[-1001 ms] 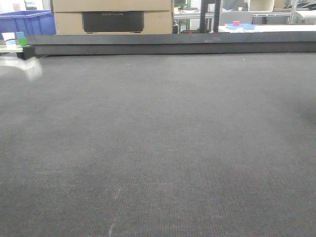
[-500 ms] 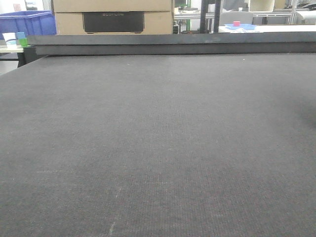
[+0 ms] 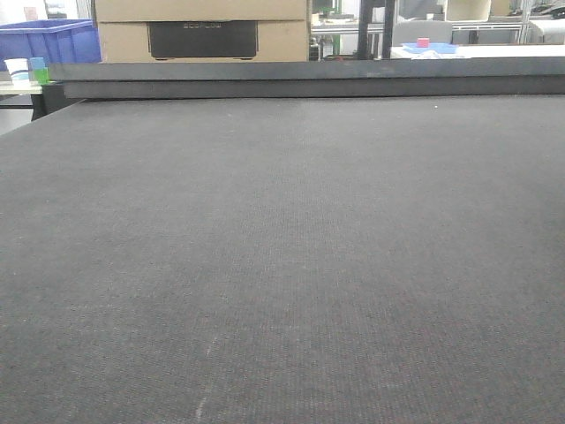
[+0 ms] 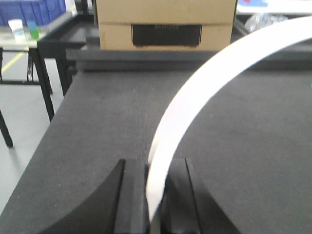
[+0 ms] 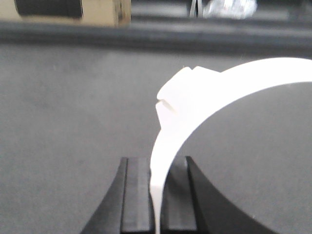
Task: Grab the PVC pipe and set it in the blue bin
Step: 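Lift the white pipe clamp off the table with both grippers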
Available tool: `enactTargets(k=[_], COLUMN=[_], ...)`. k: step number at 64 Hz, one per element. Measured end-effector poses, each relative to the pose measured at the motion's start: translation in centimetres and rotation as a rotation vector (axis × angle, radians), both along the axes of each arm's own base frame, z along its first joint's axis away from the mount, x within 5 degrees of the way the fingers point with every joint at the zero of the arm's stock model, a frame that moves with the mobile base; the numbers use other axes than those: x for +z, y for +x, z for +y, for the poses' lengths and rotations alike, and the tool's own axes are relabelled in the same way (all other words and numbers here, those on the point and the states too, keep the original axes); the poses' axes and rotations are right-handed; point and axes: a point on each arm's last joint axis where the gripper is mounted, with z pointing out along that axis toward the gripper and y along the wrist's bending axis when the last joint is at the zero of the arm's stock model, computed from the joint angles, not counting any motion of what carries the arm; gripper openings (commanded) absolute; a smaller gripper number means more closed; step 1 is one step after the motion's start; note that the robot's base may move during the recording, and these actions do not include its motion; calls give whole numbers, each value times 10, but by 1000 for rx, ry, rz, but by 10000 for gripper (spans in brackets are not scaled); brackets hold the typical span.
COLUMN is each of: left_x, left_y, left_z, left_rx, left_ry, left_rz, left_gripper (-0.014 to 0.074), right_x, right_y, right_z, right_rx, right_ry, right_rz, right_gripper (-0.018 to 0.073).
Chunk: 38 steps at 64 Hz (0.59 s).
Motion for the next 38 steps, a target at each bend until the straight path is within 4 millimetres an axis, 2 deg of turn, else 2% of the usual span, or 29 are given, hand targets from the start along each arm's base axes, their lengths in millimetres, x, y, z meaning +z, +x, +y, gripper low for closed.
enactTargets(k=[6,19,26,38], left_x=[1,7,11,13], left_y=[-7,-7,-7,-7], left_z=[0,1,2,2], left_rx=[1,13,20,22], left_ry=[-2,-4,-7,-8], left_rz=[-31,-115,-164,-183], left_gripper=[-111,-111,-111,-111], right_x=[7,27,28,20], right_y=[-16,-40,-48,-53], right_z=[3,6,8,10], right_rx=[-5,-25,-22,-5], right_ry=[-17,-57,-60,-45], right_rz=[-92,-325,-338,-262], right_gripper=[-168,-168,-168,-168])
